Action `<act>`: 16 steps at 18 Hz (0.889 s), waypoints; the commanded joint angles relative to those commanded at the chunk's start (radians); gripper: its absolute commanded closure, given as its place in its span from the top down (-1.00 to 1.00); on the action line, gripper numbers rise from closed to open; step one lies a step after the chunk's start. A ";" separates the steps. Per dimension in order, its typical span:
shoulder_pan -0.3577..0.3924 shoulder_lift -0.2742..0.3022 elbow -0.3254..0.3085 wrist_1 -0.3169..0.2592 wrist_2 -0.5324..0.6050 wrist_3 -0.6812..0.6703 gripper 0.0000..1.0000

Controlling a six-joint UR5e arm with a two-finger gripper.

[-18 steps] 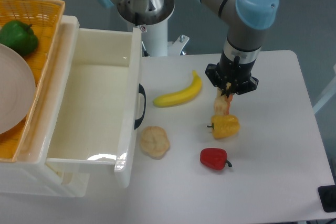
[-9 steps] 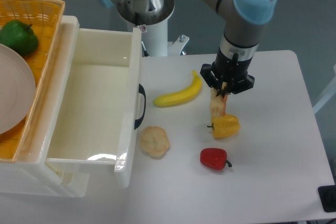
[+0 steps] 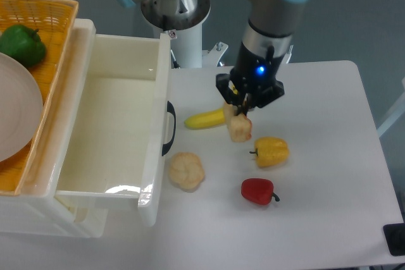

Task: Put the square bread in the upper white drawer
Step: 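Carry the held bread slice over the open white drawer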

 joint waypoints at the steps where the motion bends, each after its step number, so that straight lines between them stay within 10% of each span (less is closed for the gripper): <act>1: -0.011 0.008 0.000 0.002 -0.012 -0.037 -1.00; 16: -0.178 0.040 -0.021 0.014 -0.143 -0.270 -1.00</act>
